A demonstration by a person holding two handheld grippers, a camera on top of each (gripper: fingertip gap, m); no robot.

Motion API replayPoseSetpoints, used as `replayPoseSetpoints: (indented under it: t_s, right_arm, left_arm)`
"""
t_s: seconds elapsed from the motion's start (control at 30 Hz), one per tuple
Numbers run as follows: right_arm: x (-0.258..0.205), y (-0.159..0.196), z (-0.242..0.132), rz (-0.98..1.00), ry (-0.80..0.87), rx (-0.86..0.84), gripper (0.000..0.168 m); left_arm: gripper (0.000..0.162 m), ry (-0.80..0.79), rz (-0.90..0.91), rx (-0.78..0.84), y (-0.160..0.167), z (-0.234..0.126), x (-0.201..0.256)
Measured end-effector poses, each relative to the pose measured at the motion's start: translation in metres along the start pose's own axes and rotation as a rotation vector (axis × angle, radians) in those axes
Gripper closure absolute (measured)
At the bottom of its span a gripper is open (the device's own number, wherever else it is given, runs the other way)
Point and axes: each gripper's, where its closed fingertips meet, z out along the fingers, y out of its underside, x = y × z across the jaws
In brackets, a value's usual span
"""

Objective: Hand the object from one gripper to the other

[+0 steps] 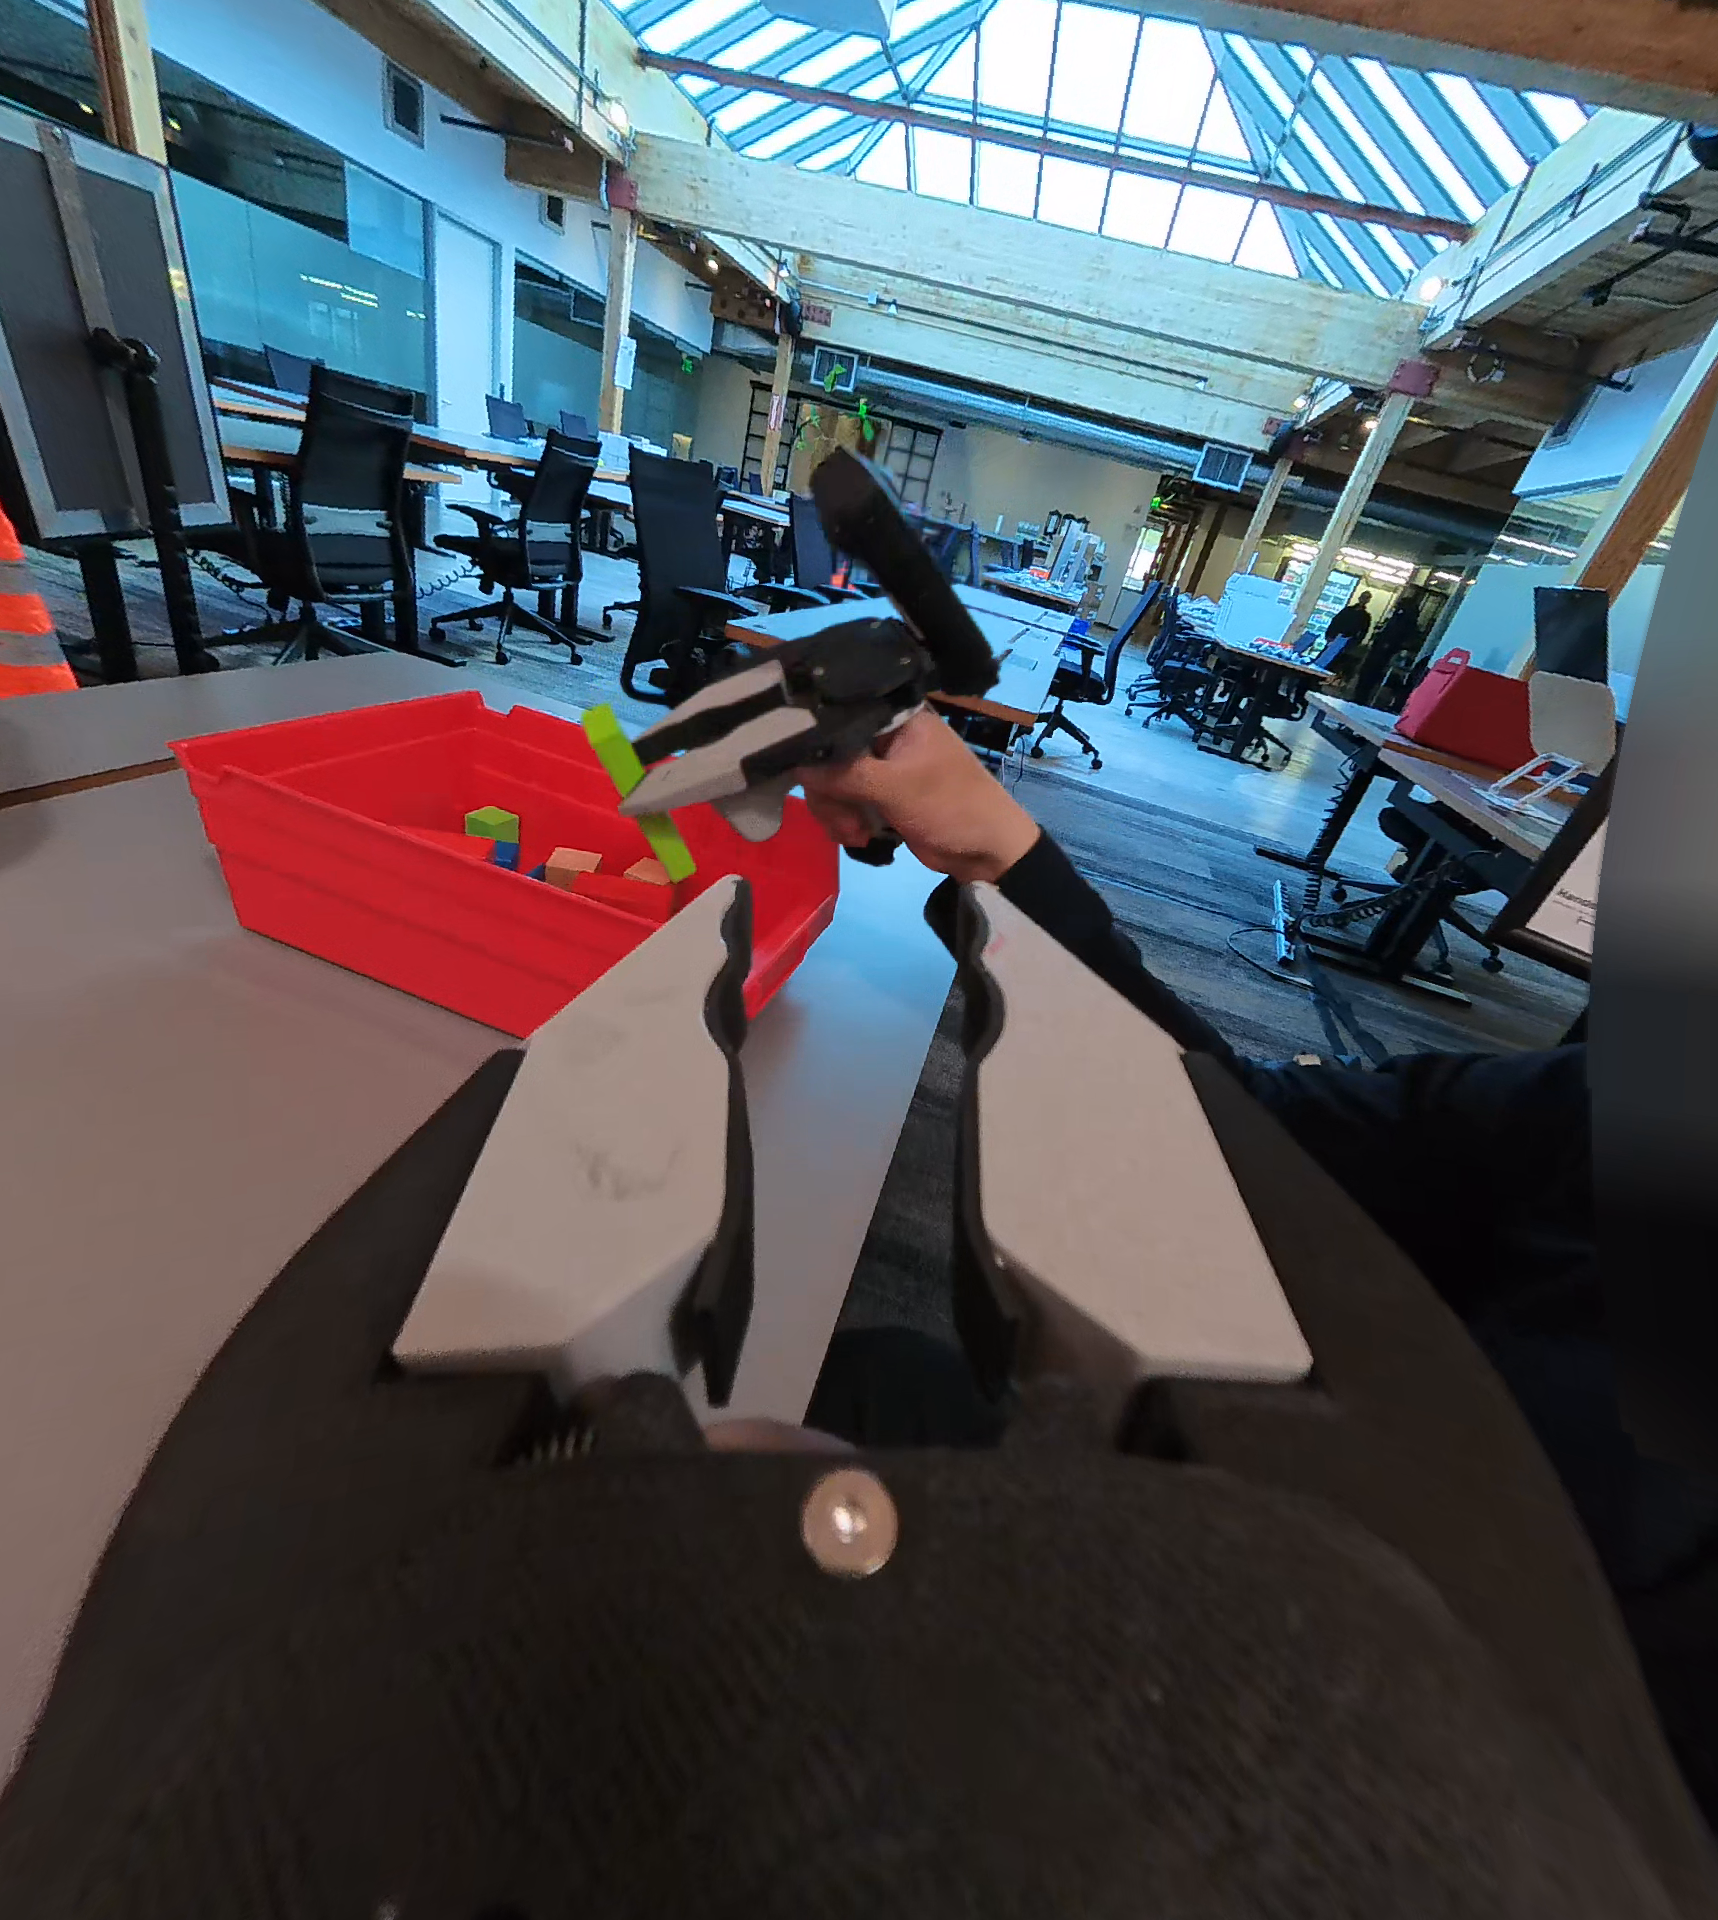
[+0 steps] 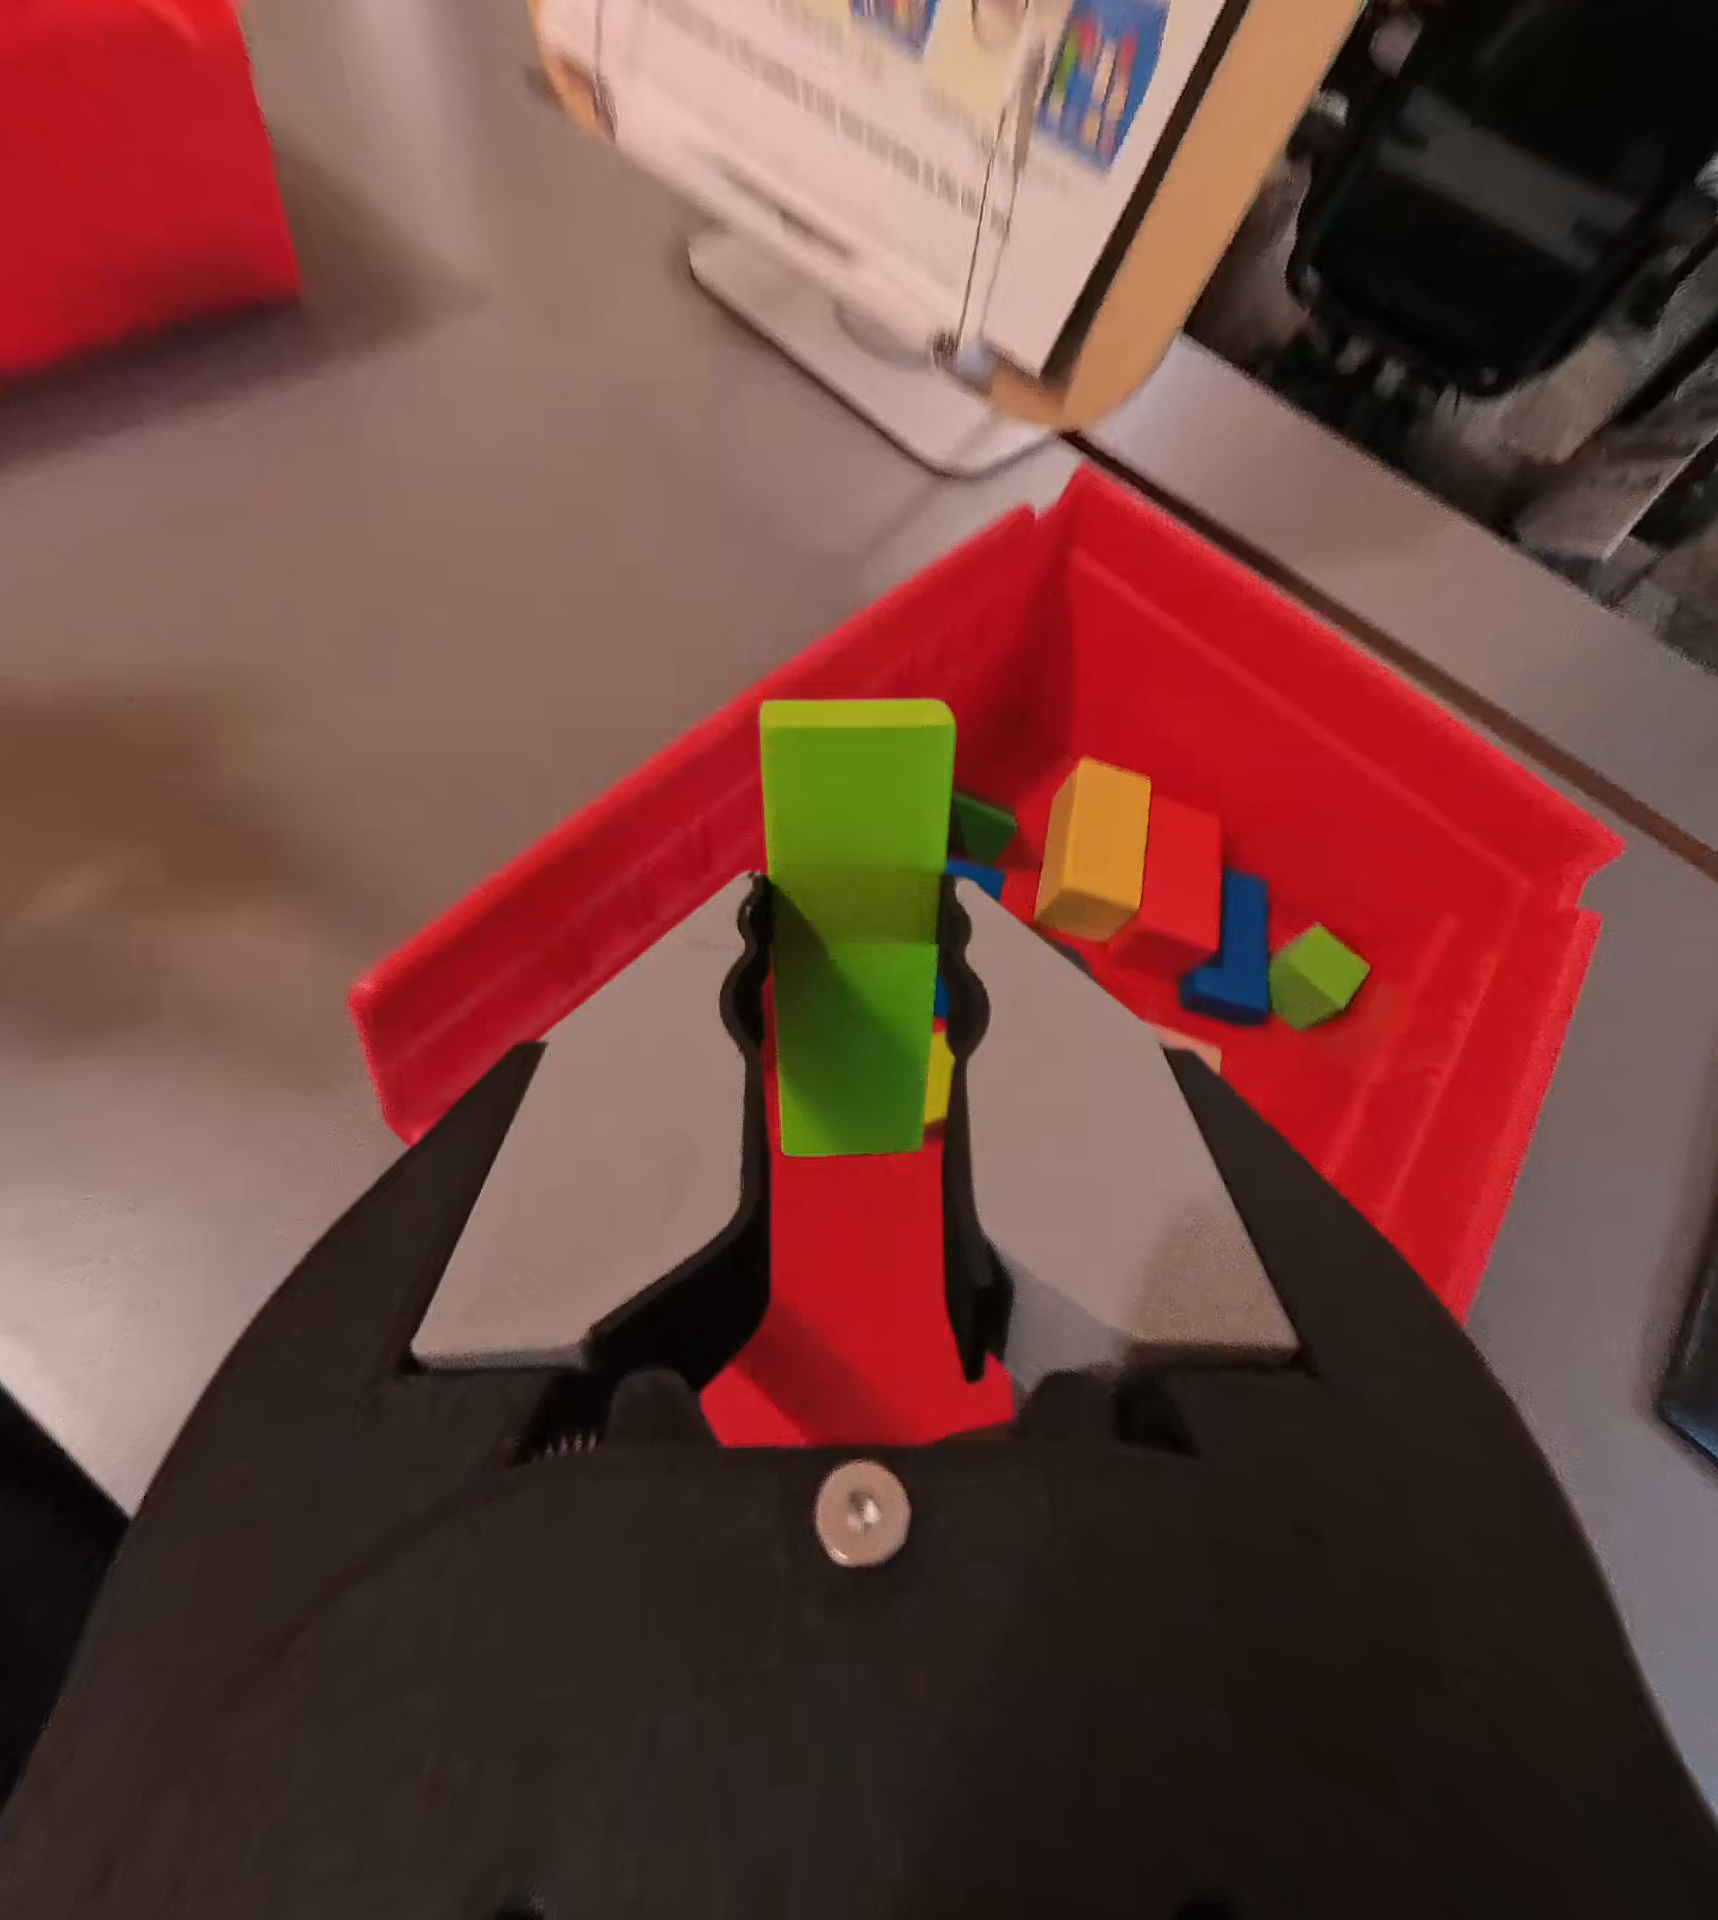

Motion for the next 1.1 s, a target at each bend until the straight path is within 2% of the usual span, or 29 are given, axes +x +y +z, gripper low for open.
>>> replayPoseSetpoints:
  t_s: [0.23, 0.53, 0.8, 1.1]
  right_arm:
    - [-0.016, 0.043, 0.031, -0.052, -0.111, -0.199, 0.138]
    - [-0.032, 0.084, 0.050, -0.192, -0.155, -0.405, 0.138]
    - [-0.031, 0.083, 0.050, -0.215, -0.121, -0.417, 0.138]
    - [-0.029, 0.077, 0.043, -0.201, -0.114, -0.386, 0.140]
  left_arm:
    - [0.126, 0.001, -0.022, 0.008, -0.002, -0.004, -0.003]
    - [0.126, -0.060, -0.010, 0.050, -0.019, -0.027, -0.017]
    - [0.126, -0.162, 0.027, 0.097, -0.040, -0.062, -0.033]
    - [0.126, -0.354, 0.073, 0.156, -0.066, -0.125, -0.059]
